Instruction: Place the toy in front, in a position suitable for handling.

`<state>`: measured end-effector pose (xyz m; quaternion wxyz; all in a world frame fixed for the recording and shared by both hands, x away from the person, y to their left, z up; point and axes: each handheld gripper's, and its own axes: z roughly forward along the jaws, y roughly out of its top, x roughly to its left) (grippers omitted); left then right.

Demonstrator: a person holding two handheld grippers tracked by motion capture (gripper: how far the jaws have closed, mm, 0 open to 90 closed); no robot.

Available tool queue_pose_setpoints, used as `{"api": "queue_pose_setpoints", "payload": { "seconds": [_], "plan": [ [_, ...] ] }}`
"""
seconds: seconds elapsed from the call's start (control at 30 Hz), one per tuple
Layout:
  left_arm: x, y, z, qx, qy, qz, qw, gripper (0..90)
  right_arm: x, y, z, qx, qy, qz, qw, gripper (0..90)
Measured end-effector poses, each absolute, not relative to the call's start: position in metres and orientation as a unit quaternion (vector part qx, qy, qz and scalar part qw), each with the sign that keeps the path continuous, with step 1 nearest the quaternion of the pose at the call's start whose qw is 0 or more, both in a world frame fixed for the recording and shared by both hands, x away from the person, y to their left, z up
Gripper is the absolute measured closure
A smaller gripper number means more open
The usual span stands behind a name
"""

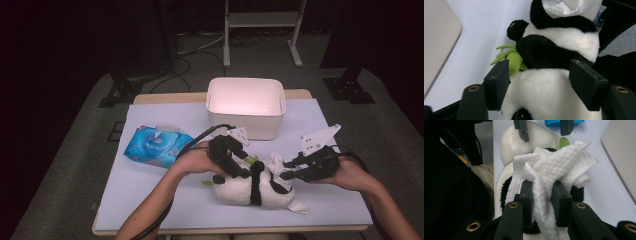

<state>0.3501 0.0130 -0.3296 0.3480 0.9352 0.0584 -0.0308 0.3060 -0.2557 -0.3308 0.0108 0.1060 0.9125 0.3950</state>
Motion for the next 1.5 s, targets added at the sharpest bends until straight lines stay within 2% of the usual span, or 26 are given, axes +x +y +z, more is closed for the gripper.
{"api": "queue_pose_setpoints", "payload": {
  "seconds": [0.43,0.83,0.87,0.9,1.5],
  "plan": [
    [0.367,0.006,-0.333,0.940,0.055,-0.036,0.334,57.2,0.301,-0.252,-0.329,0.093,0.919,0.382,0.017,72.1],
    [0.372,-0.003,-0.344,0.946,0.048,-0.034,0.318,70.2,0.302,-0.250,-0.328,0.087,0.922,0.378,0.016,72.1],
    [0.371,-0.003,-0.346,0.946,0.045,-0.031,0.320,75.1,0.302,-0.251,-0.329,0.087,0.921,0.380,0.017,72.0],
    [0.371,-0.003,-0.347,0.946,0.037,-0.027,0.321,76.3,0.302,-0.251,-0.329,0.087,0.920,0.381,0.017,72.0],
    [0.368,-0.002,-0.337,0.940,0.036,0.004,0.340,79.1,0.301,-0.258,-0.323,0.088,0.910,0.404,0.023,72.5]
  ]
}}
